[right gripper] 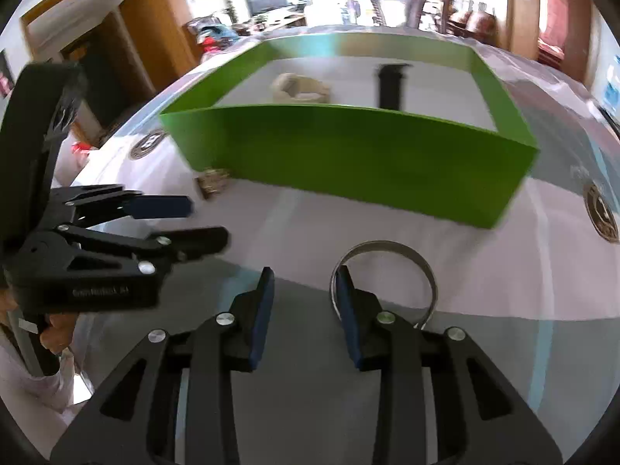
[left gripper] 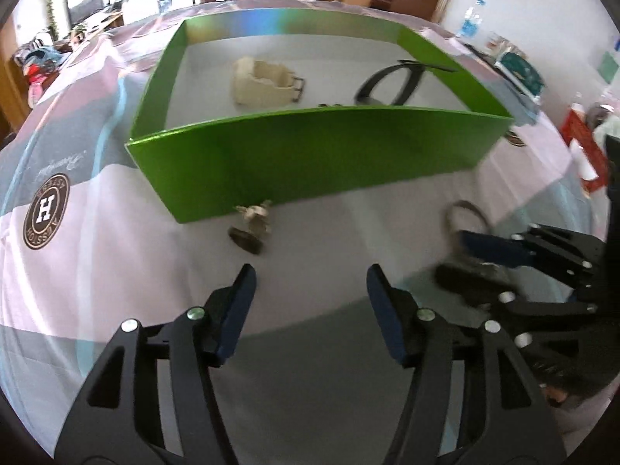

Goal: Organize jewelry
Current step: 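Move the right gripper over the silver bangle while the left moves over the gold charm, then grasp the gold charm with the left gripper while the right gripper straddles the silver bangle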

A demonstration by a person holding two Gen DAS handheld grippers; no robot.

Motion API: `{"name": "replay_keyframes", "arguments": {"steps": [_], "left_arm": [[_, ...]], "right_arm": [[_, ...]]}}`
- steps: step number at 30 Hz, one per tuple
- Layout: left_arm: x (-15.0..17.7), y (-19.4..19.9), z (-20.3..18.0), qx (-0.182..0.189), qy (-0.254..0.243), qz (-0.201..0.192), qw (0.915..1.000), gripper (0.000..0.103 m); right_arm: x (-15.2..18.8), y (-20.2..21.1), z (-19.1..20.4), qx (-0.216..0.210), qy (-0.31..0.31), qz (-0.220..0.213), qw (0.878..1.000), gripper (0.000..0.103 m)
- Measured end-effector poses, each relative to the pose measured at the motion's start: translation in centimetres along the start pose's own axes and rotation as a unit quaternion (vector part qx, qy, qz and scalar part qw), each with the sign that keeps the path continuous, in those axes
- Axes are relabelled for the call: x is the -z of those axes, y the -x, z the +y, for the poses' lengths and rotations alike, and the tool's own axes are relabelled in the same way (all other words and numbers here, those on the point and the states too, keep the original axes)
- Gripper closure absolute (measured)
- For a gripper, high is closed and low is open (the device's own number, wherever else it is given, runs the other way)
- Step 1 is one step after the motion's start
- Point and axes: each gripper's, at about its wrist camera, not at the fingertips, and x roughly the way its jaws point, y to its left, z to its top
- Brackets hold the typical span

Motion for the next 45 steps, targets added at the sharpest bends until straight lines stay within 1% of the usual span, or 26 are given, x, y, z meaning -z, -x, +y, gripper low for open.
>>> {"name": "replay_keyframes", "arguments": {"steps": [2, 5, 8, 11, 13, 14, 15, 17, 19, 23, 25, 27, 28, 29, 33, 37, 38, 40, 41, 42, 45], "left_arm": [[-0.2, 0.5, 0.2, -0.017, 0.004, -0.011, 0.9998, 0.041], [-1.1, 0.7, 1.3, -0.046, 0.021, -0.021, 0.9985, 0.041], [-2.2, -0.1, 2.1, -0.058, 0.032, -0.019, 0.9977, 0.041], [-2.9, -1.5, 2.2, -0.066, 0.033, -0.010, 0.9973, 0.042], [-2.9, -2.2, 1.9, -0.068, 0.032, -0.004, 0.9972, 0.047], [-2.8, -2.2, 1.7, -0.073, 0.025, -0.008, 0.9970, 0.055], [-2.7, -2.0, 1.5, -0.069, 0.018, -0.009, 0.9974, 0.065], [-2.8, -1.9, 1.2, -0.045, 0.016, -0.008, 0.9988, 0.075], [-2.3, -1.6, 0.9, -0.023, 0.011, -0.004, 0.9997, 0.075], [-1.2, -0.7, -0.3, 0.004, -0.008, -0.005, 0.9999, 0.075], [-1.3, -0.3, -0.4, -0.005, -0.010, -0.012, 0.9999, 0.070], [-1.6, -0.1, -0.4, -0.037, -0.005, -0.021, 0.9991, 0.059], [-1.9, -0.1, -0.1, -0.054, 0.002, -0.024, 0.9983, 0.058], [-2.2, -0.3, 0.1, -0.060, 0.007, -0.022, 0.9979, 0.058], [-3.1, -1.4, 0.4, -0.072, 0.021, -0.011, 0.9972, 0.058], [-3.7, -2.6, -0.6, -0.078, 0.014, -0.003, 0.9969, 0.058], [-3.7, -2.8, -0.8, -0.076, 0.013, 0.000, 0.9970, 0.062], [-3.5, -2.9, -0.7, -0.082, 0.011, -0.003, 0.9965, 0.069], [-3.3, -2.8, -0.5, -0.082, 0.012, -0.004, 0.9965, 0.074], [-3.3, -2.7, -0.3, -0.080, 0.016, -0.004, 0.9967, 0.076], [-3.2, -2.6, 0.0, -0.072, 0.019, -0.005, 0.9972, 0.077]], "right_arm": [[0.0, 0.5, 0.1, 0.002, 0.001, -0.008, 1.000, 0.067], [-0.1, 1.4, -0.7, 0.017, -0.010, -0.017, 1.000, 0.065], [0.3, 2.1, -1.8, 0.033, -0.025, -0.023, 0.999, 0.056], [0.7, 2.3, -2.8, 0.040, -0.040, -0.023, 0.998, 0.055], [1.0, 2.3, -3.2, 0.042, -0.046, -0.022, 0.998, 0.055], [1.0, 2.3, -3.2, 0.042, -0.048, -0.021, 0.998, 0.055], [1.1, 2.2, -3.3, 0.043, -0.050, -0.021, 0.998, 0.055], [1.3, 2.1, -3.6, 0.043, -0.054, -0.019, 0.997, 0.055], [1.3, 1.9, -3.8, 0.044, -0.059, -0.018, 0.997, 0.055], [1.1, 1.3, -3.9, 0.042, -0.066, -0.015, 0.997, 0.055], [1.2, 1.3, -3.8, 0.043, -0.067, -0.014, 0.997, 0.055], [1.3, 1.3, -3.8, 0.046, -0.066, -0.015, 0.997, 0.055], [1.3, 1.3, -3.8, 0.046, -0.066, -0.015, 0.997, 0.055], [1.3, 1.4, -3.8, 0.046, -0.065, -0.015, 0.997, 0.053], [1.4, 1.3, -3.3, 0.053, -0.058, -0.012, 0.997, 0.049], [1.3, 0.9, -2.9, 0.061, -0.050, -0.009, 0.997, 0.034], [1.3, 0.9, -2.8, 0.065, -0.046, -0.009, 0.997, 0.031], [1.3, 0.7, -2.5, 0.065, -0.040, -0.007, 0.997, 0.031], [1.3, 0.6, -2.5, 0.065, -0.039, -0.006, 0.997, 0.030], [1.3, 0.4, -2.5, 0.067, -0.037, -0.003, 0.997, 0.031], [1.2, 0.1, -2.4, 0.075, -0.032, -0.003, 0.997, 0.030]]}}
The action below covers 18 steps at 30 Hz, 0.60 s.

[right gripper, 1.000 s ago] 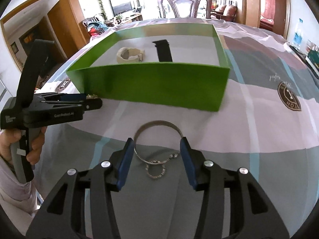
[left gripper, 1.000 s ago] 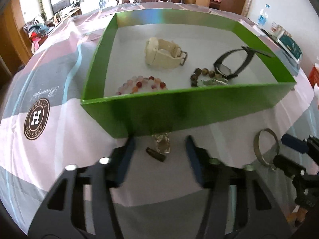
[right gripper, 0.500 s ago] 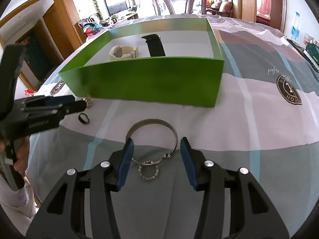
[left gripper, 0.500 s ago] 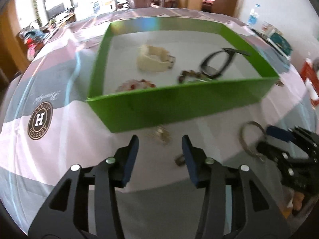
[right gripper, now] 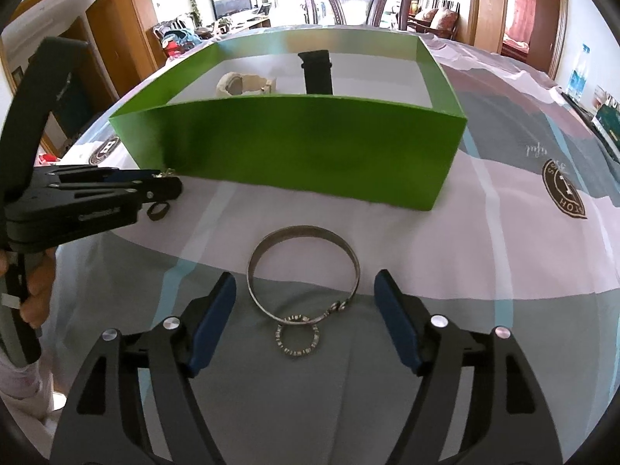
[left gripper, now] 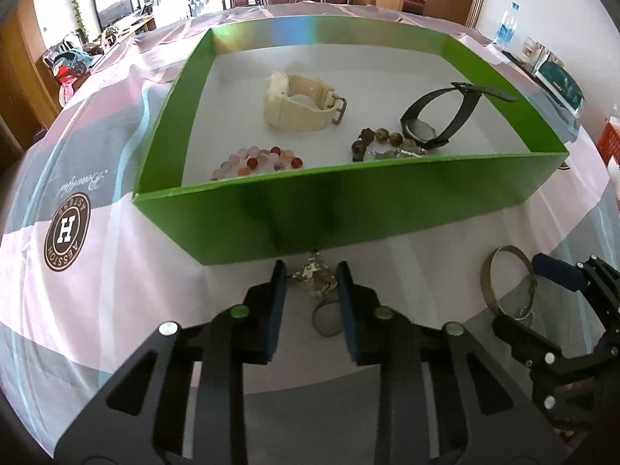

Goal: Organize jewelry
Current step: 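Grasp the gold charm with the left gripper while the right gripper straddles the silver bangle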

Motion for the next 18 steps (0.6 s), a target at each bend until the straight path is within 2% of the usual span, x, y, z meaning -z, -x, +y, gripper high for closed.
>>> {"name": "replay_keyframes", "arguments": {"steps": [1, 2, 3, 10, 18], "left_arm": [[0.1, 0.0, 0.1, 0.000, 0.001, 0.000, 1.0000, 0.077], [0.2, 0.1, 0.3, 0.001, 0.001, -0.001, 1.0000, 0.077], [0.4, 0.2, 0.4, 0.003, 0.003, -0.001, 1.0000, 0.077], [0.9, 1.1, 1.2, 0.005, 0.014, -0.004, 0.9999, 0.077], [0.8, 4.6, 0.9, 0.017, 0.004, -0.041, 0.9990, 0.077]], "right_arm": [[-0.1, -0.1, 0.1, 0.000, 0.002, 0.000, 1.000, 0.032], [-0.1, -0.1, 0.2, -0.002, 0.005, -0.001, 1.000, 0.041], [-0.2, 0.0, 0.3, -0.001, 0.008, -0.002, 1.000, 0.043], [-0.7, 0.8, 0.5, -0.015, 0.006, -0.016, 1.000, 0.044], [-1.6, 2.1, 0.7, -0.017, 0.011, -0.036, 0.999, 0.044]]}}
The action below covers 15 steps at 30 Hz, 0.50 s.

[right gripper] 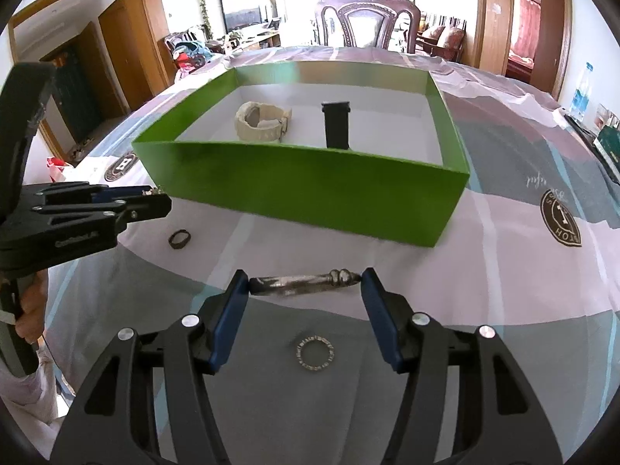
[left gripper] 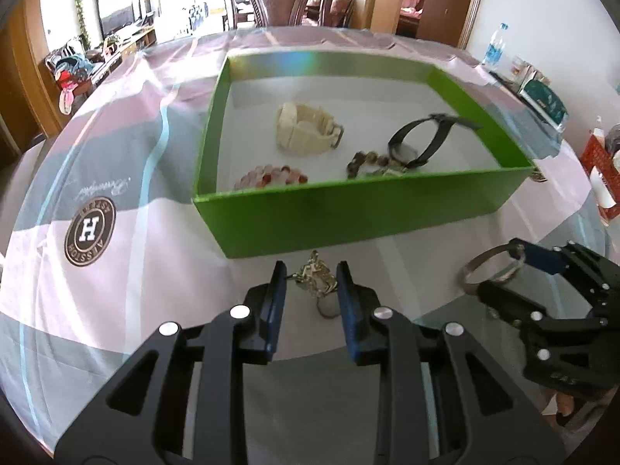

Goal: Organize jewelry
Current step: 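Grasp the gold charm with the left gripper while the right gripper straddles the silver bangle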

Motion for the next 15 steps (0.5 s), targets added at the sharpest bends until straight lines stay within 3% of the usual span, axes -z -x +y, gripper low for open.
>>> {"name": "replay_keyframes", "arguments": {"steps": [4, 5, 9, 12, 15], "left_arm": [[-0.8, 2.0, -0.3, 0.005, -0.007, -0.027, 0.9996, 0.077], [-1.1, 2.6, -0.4, 0.006, -0.012, -0.036, 0.9993, 0.077], [-2.5, 3.5, -0.4, 0.000, -0.017, -0.055, 0.9984, 0.077], [-3.0, 3.6, -0.1, -0.007, -0.011, -0.055, 0.9984, 0.077], [-2.4, 3.3, 0.2, -0.004, -0.009, -0.048, 0.9988, 0.077]], "right_arm": [[-1.0, 1.6, 0.2, -0.011, 0.002, -0.034, 0.999, 0.046], [-1.5, 2.3, 0.2, -0.013, 0.004, -0.048, 0.999, 0.058], [-3.3, 3.8, 0.3, -0.014, 0.010, -0.079, 0.997, 0.059], [-4.1, 3.8, 0.1, 0.014, 0.011, -0.080, 0.997, 0.059], [-3.6, 3.1, -1.0, 0.011, -0.001, -0.062, 0.998, 0.059]]}}
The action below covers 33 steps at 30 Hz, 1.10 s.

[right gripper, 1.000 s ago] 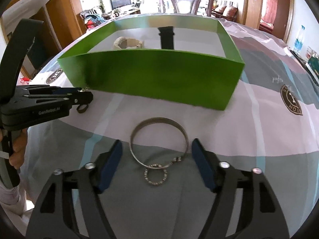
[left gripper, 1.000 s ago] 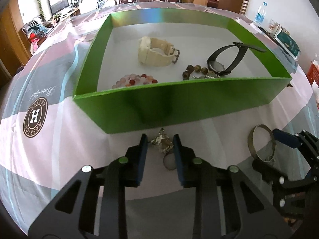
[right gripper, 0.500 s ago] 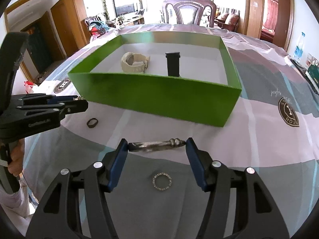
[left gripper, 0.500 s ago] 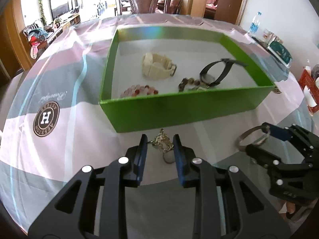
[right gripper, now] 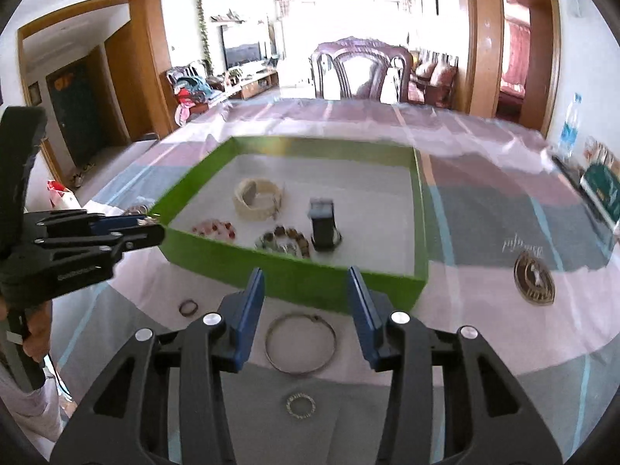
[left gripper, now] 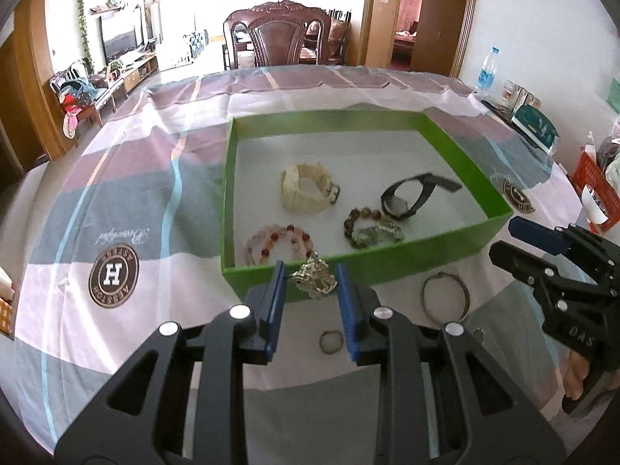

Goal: Organize jewelry
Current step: 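Grasp the gold charm with the left gripper while the right gripper straddles the silver bangle, then close the right gripper on the silver bangle rim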

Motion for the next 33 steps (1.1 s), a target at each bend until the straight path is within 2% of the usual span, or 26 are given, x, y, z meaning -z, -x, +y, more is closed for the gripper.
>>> {"name": "replay_keyframes", "arguments": {"steps": [2, 4, 5, 10, 12, 14, 21, 22, 23, 24, 28, 31, 33], "left_arm": [[0.6, -0.6, 0.1, 0.001, 0.003, 0.011, 0.9999, 0.077], [1.0, -1.2, 0.2, 0.003, 0.005, 0.020, 0.9998, 0.077], [1.3, -1.5, 0.2, 0.006, 0.007, 0.024, 0.9997, 0.077], [1.8, -2.2, 0.0, 0.010, 0.006, 0.034, 0.9994, 0.077], [1.9, -2.3, -0.1, 0.010, 0.005, 0.034, 0.9993, 0.077], [1.9, -2.3, -0.1, 0.010, 0.005, 0.036, 0.9993, 0.077], [1.8, -2.2, -0.1, 0.009, 0.005, 0.032, 0.9994, 0.077], [1.7, -1.9, -0.1, 0.009, 0.005, 0.030, 0.9995, 0.077], [1.4, -1.5, 0.0, 0.009, 0.004, 0.024, 0.9997, 0.077], [1.2, -1.2, 0.0, 0.008, 0.004, 0.020, 0.9998, 0.077], [0.0, 0.1, 0.1, 0.005, 0.004, -0.003, 1.0000, 0.077], [-0.1, 0.3, 0.2, 0.004, 0.006, -0.006, 1.0000, 0.077], [0.2, 0.0, 0.3, 0.004, 0.007, 0.001, 1.0000, 0.076]], "right_arm": [[0.9, -0.9, 0.0, 0.000, 0.001, 0.022, 1.000, 0.057], [1.9, -2.4, 0.3, -0.006, 0.008, 0.049, 0.999, 0.032], [2.3, -3.0, 0.6, -0.005, 0.013, 0.056, 0.998, 0.027], [3.2, -5.5, 1.3, -0.004, 0.024, 0.088, 0.996, 0.026], [3.4, -6.1, 1.4, -0.007, 0.027, 0.094, 0.995, 0.029], [3.6, -6.4, 1.7, -0.001, 0.035, 0.098, 0.995, 0.044], [3.5, -5.7, 1.6, -0.008, 0.028, 0.091, 0.995, 0.045], [3.3, -5.2, 1.6, -0.009, 0.026, 0.086, 0.996, 0.054], [3.0, -4.6, 1.6, -0.017, 0.024, 0.078, 0.997, 0.077], [2.7, -4.0, 1.5, -0.027, 0.019, 0.075, 0.997, 0.085], [0.6, -1.7, 1.0, -0.013, 0.019, 0.035, 0.999, 0.085], [0.2, -1.6, 0.5, 0.003, 0.016, 0.031, 0.999, 0.084], [0.7, -2.1, 0.3, 0.007, 0.017, 0.043, 0.999, 0.079]]}}
